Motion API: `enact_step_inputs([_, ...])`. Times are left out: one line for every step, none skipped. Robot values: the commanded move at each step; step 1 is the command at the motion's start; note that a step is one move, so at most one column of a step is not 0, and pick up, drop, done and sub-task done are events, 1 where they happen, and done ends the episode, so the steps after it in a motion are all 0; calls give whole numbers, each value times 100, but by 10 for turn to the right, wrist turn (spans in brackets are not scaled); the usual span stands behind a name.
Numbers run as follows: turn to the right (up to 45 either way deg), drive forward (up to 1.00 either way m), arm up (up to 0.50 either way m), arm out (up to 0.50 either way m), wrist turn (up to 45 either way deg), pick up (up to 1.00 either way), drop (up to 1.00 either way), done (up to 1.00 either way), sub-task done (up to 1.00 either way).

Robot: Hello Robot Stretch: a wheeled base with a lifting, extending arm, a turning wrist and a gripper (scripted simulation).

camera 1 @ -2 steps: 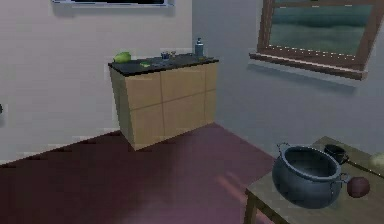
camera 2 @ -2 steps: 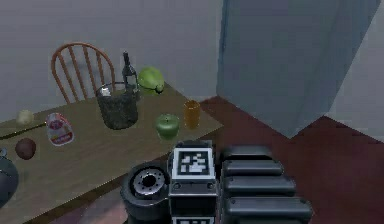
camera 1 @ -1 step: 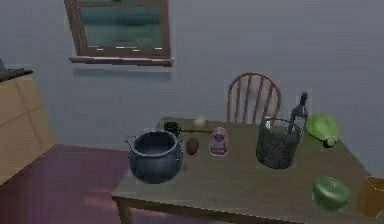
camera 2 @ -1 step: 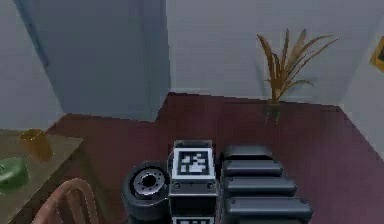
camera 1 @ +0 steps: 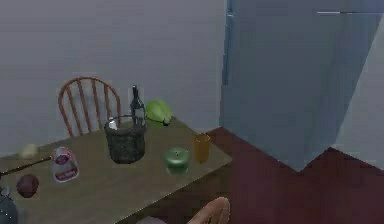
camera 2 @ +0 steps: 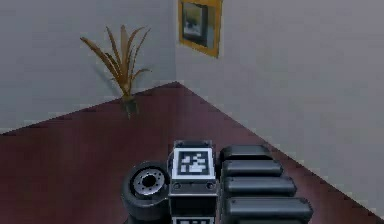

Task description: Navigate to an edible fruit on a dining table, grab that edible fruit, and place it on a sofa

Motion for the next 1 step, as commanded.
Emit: enact_step_inputs([450,0,0,0,0,0,0,0,0])
